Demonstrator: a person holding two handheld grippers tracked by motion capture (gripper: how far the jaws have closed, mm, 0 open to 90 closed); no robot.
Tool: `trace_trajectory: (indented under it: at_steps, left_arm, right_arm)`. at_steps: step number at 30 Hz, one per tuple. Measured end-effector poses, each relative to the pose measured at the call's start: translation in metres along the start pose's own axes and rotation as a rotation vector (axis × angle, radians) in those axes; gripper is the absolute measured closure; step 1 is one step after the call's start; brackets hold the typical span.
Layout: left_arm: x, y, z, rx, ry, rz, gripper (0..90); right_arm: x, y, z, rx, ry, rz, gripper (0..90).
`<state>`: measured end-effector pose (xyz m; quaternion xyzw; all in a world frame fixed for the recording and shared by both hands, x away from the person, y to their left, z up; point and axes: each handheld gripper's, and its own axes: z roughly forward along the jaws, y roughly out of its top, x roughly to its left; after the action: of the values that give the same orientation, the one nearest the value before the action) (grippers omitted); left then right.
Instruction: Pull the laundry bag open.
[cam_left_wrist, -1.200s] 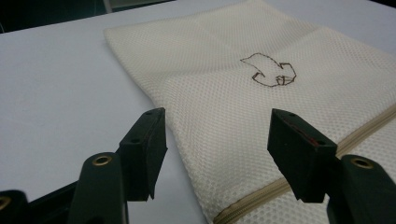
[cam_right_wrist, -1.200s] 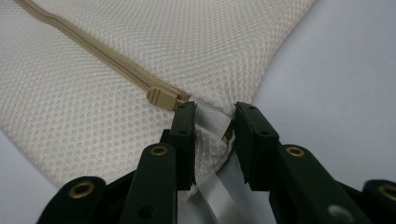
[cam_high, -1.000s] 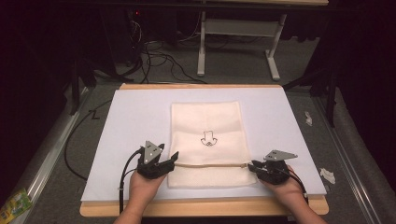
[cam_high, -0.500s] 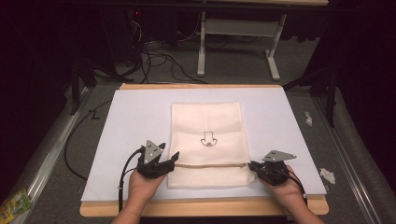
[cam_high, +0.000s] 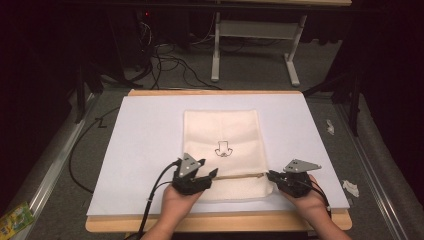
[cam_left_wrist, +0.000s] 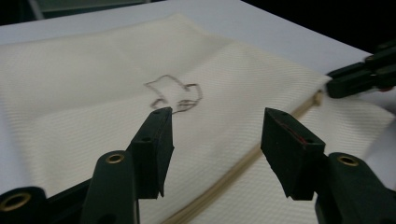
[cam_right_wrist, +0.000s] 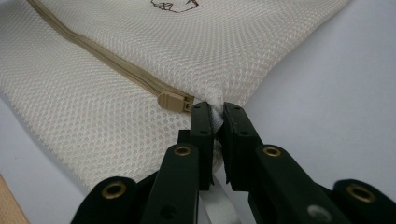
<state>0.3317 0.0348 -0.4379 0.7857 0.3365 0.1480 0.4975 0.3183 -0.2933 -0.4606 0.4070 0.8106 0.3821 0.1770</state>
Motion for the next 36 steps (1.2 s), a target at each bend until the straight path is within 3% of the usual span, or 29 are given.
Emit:
trace_trajectory:
  at_steps: [7,12,18,25,30,33,36]
  left_arm:
    - [-0.046,0.003,0.044,0.028,-0.090,0.044,57.5]
    - [-0.063,0.006,0.068,0.041,-0.128,0.044,63.4]
    - [-0.069,0.006,0.083,0.067,-0.133,0.038,66.8]
    - [-0.078,0.008,0.100,0.091,-0.107,0.054,72.4]
    - [-0.080,0.009,0.102,0.090,-0.094,0.057,78.4]
    - [-0.081,0.008,0.102,0.087,-0.086,0.064,86.3]
    - [-0.083,0.007,0.101,0.073,-0.070,0.076,87.3]
  right_arm:
    - [0.000,0.003,-0.001,-0.015,0.008,-0.004,84.9]
    - [-0.001,0.003,-0.001,-0.024,0.017,0.007,84.9]
    - [-0.002,0.005,-0.002,-0.036,0.024,0.013,85.1]
    - [0.000,0.006,-0.003,-0.041,0.028,0.015,85.1]
    - [0.000,0.006,-0.004,-0.046,0.030,0.018,85.1]
    - [0.000,0.006,-0.004,-0.054,0.027,0.012,85.2]
    - [0.000,0.007,-0.003,-0.053,0.022,0.009,85.3]
